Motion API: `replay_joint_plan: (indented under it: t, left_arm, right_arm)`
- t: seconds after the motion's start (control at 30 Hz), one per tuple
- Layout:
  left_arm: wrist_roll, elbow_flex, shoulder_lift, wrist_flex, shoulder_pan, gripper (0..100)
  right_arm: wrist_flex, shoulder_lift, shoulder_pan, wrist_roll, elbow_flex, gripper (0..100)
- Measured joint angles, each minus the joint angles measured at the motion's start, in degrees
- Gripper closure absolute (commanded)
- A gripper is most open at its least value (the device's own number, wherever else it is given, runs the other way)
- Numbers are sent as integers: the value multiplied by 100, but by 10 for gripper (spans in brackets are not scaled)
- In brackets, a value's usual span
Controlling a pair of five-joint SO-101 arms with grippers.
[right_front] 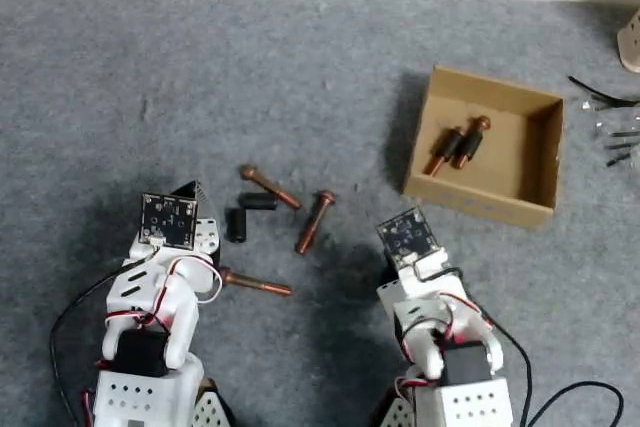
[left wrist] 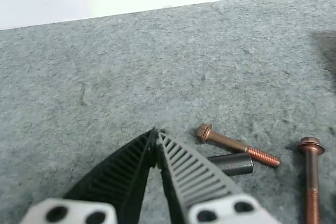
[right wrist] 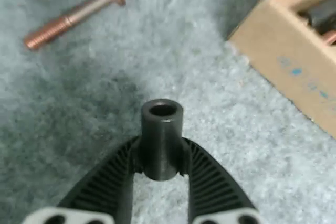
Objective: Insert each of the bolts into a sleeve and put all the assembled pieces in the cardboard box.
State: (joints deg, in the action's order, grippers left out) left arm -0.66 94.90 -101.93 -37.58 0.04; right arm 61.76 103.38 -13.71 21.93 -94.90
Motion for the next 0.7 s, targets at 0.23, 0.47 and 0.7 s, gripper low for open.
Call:
replay_joint_plan:
  t: [0.23, 0.47, 0.7]
  left_arm:
    - [0, 0, 0, 0, 0, 992]
    - [0, 0, 0, 0, 0, 992]
    - [0, 0, 0, 0, 0, 992]
  right_arm:
    - [26, 114, 114, -44, 0, 994]
    - [26, 141, 844, -1002, 149, 994]
    - [62, 141, 905, -1125, 158, 994]
